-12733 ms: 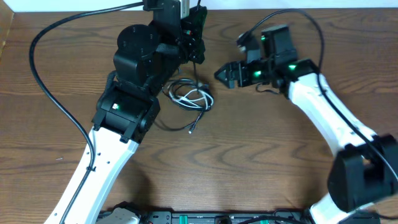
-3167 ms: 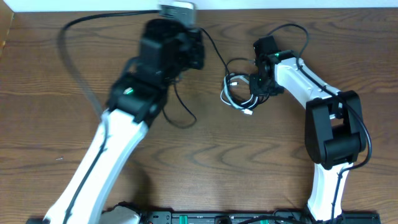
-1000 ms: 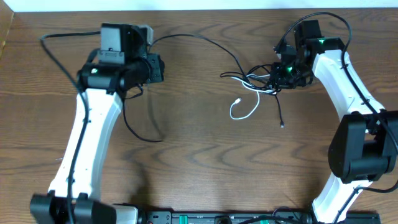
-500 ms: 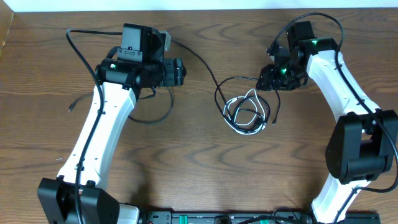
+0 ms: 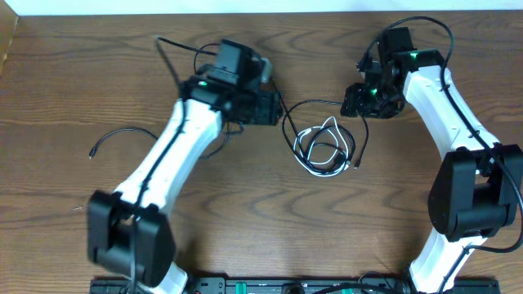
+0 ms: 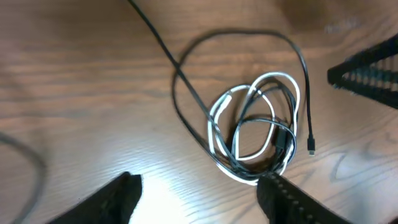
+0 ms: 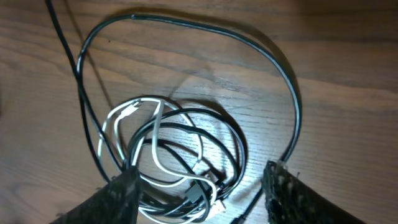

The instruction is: Untangle cables

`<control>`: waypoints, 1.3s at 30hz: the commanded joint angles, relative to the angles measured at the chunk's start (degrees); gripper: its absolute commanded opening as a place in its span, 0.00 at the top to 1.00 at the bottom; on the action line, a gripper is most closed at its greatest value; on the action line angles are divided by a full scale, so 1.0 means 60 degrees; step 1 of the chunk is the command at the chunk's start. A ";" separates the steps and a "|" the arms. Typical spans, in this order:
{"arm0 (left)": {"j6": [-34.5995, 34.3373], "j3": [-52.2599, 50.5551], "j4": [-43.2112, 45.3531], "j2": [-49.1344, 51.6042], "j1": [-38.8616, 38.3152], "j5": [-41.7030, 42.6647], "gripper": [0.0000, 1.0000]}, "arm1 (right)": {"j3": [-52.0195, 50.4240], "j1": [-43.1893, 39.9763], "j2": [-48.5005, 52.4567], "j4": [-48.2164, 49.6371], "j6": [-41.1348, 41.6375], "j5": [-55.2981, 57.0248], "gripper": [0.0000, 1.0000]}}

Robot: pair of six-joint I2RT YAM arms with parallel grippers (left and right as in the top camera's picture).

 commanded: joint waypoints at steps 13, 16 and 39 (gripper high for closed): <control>-0.1712 -0.0058 0.0623 0.1767 -0.1351 -0.0058 0.49 | 0.0106 -0.0047 -0.0018 -0.0007 0.0149 0.0510 0.37; -0.2098 -0.0058 0.0743 0.1978 -0.1552 -0.0350 0.49 | 0.0106 -0.0047 -0.0018 -0.0007 0.0149 0.0506 0.36; -0.3956 -0.0106 0.1639 0.3577 -0.2506 -0.2167 0.77 | 0.0106 -0.0047 -0.0015 -0.0004 0.0146 0.0521 0.33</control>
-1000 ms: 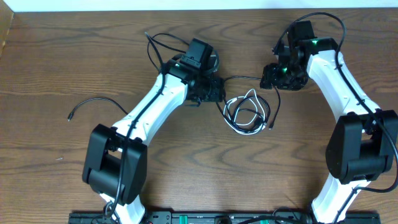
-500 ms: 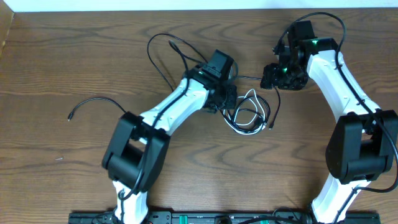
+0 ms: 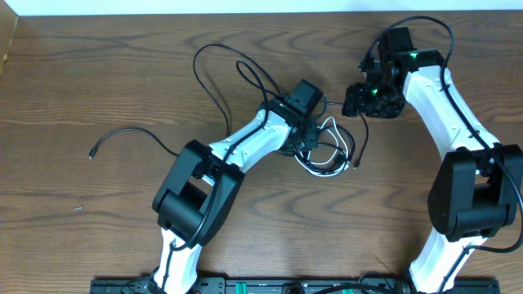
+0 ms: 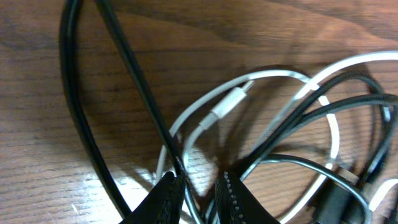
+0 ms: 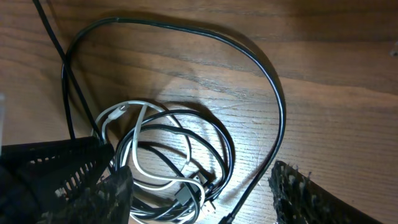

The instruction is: Untangle cables

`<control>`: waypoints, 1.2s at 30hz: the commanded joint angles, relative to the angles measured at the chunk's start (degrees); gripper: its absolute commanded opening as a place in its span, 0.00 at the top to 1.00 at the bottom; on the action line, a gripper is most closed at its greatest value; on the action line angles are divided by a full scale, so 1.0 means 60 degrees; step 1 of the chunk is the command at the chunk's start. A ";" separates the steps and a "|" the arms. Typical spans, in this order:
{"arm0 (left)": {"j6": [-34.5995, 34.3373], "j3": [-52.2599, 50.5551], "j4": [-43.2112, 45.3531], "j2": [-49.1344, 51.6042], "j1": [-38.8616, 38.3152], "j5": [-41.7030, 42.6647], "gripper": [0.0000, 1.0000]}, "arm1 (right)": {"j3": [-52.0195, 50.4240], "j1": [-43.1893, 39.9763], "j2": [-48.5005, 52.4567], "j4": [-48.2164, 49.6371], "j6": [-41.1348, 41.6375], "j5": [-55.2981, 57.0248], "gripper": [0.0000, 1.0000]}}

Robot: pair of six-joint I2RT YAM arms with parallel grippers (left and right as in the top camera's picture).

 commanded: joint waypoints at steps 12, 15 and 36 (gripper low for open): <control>-0.0222 -0.0157 -0.0605 0.0244 -0.0004 -0.0488 0.76 | 0.0106 -0.0051 -0.0011 0.0000 0.0066 0.0106 0.30; -0.0444 -0.0277 -0.0557 0.0255 -0.0004 -0.0525 0.75 | 0.0102 -0.0051 0.0000 -0.0004 0.0066 0.0106 0.30; -0.0412 -0.0299 -0.0124 0.0466 0.0007 -0.0514 0.92 | -0.0168 -0.0025 0.0000 0.0131 0.0066 0.0084 0.28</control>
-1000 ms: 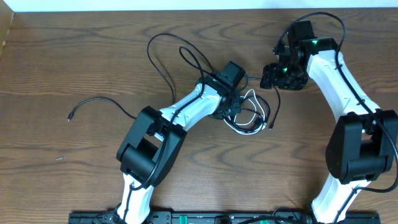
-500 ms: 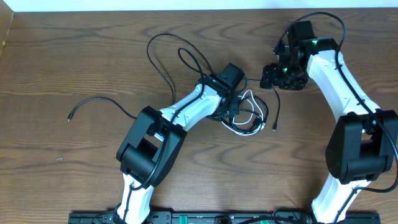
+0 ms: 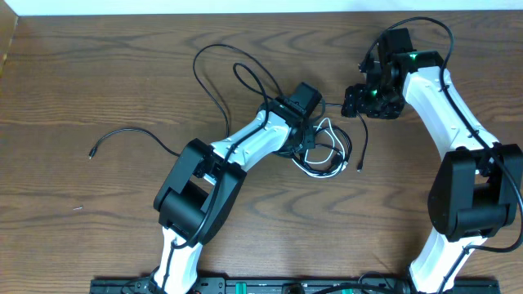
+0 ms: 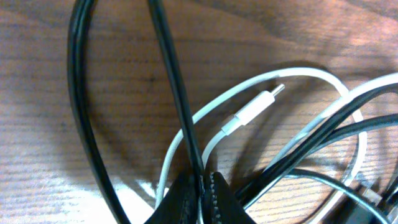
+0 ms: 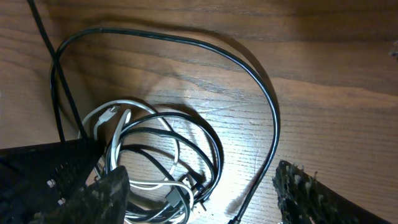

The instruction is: Untangle cables

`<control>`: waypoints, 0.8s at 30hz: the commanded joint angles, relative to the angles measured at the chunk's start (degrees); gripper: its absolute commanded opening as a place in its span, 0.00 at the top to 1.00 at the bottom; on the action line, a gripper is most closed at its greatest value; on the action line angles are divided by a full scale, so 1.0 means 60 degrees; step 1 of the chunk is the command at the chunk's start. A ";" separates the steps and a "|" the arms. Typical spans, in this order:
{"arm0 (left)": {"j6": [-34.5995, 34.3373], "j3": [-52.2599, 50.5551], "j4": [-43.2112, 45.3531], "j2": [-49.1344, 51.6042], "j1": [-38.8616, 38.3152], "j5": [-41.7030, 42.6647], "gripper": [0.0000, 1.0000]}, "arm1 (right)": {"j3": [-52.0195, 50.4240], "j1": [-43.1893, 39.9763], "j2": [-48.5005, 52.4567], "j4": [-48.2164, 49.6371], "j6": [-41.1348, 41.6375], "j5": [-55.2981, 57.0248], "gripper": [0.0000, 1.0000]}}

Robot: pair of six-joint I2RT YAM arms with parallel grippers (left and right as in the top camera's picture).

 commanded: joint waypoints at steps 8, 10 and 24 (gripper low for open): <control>0.1297 0.0200 0.0346 -0.1322 0.0382 0.0455 0.93 | -0.0058 -0.0025 0.0000 0.0153 -0.0765 -0.1628 0.28; 0.1293 0.0200 0.0499 -0.1934 0.0477 0.0535 0.93 | -0.0025 -0.0025 -0.0007 0.0244 -0.1239 -0.2568 0.30; 0.0933 0.0200 0.1665 -0.3490 0.1249 0.1497 0.93 | 0.0656 0.0058 -0.0302 0.0306 -0.2014 -0.5016 0.32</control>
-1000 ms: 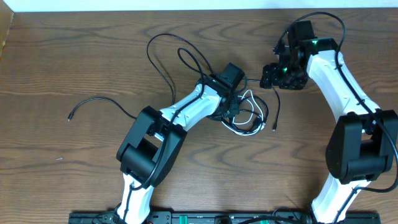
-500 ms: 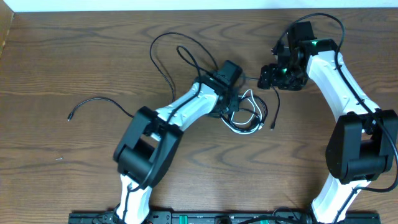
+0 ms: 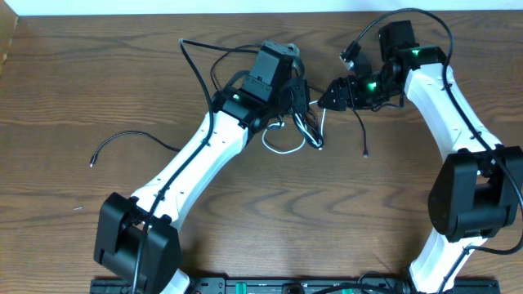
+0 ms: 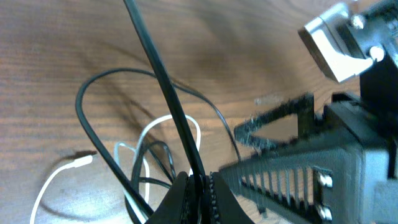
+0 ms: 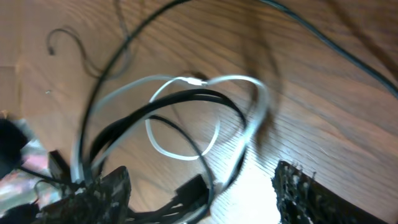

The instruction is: Untangle cables

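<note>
My left gripper (image 4: 199, 182) is shut on a black cable (image 4: 163, 87) that runs up and away from the jaws. In the overhead view that gripper (image 3: 297, 95) is near the table's far edge, and the tangled bundle (image 3: 292, 129) of black and white cables trails below it. A white cable (image 5: 186, 118) loops through the black strands. My right gripper (image 5: 199, 186) is open, its fingers (image 5: 306, 194) wide apart, with bundle strands lying between them. From overhead the right gripper (image 3: 333, 93) is just right of the left one.
A separate black cable (image 3: 131, 134) lies at the left of the wooden table (image 3: 270, 220). A black loop (image 3: 203, 59) arcs behind the left arm. A loose black end (image 3: 364, 152) lies right of the bundle.
My left gripper, still shut on the black cable, has moved from the bundle at mid-table towards the far edge, and the bundle has shifted left with it. My right gripper has moved in against the bundle.
At first my left gripper was open, left of the coiled bundle. Then it was down at the bundle, its jaws narrowing on a black strand, then shut on that strand. Now the strand is pulled far-left and the bundle is stretched out. My right gripper stayed open.
</note>
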`<control>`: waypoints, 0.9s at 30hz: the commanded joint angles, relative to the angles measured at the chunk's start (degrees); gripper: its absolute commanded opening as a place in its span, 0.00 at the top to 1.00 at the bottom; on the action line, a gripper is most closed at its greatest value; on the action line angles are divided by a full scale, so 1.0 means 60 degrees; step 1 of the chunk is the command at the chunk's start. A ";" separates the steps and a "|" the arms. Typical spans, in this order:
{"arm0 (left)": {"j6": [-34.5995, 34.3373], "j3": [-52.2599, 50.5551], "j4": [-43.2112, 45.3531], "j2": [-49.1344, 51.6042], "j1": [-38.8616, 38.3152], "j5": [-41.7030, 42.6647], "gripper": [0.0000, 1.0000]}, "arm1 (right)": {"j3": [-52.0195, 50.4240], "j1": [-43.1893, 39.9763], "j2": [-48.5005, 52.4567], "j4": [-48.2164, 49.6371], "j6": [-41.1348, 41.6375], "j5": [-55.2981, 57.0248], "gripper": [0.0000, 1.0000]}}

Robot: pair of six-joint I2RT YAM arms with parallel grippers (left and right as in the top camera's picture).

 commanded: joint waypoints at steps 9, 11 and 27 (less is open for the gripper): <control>-0.0474 0.0138 0.0433 -0.0004 0.0914 0.0430 0.93 | 0.0208 0.0572 -0.0277 -0.0393 -0.2725 -0.2703 0.38; -0.0550 0.0138 0.0437 -0.0004 0.1009 0.0430 0.93 | 0.0211 0.0648 -0.0277 -0.0433 -0.3293 -0.3144 0.38; -0.0579 0.0138 0.0437 -0.0004 0.1056 0.0433 0.93 | -0.0299 0.2288 -0.0124 0.0962 -0.2554 0.1286 0.62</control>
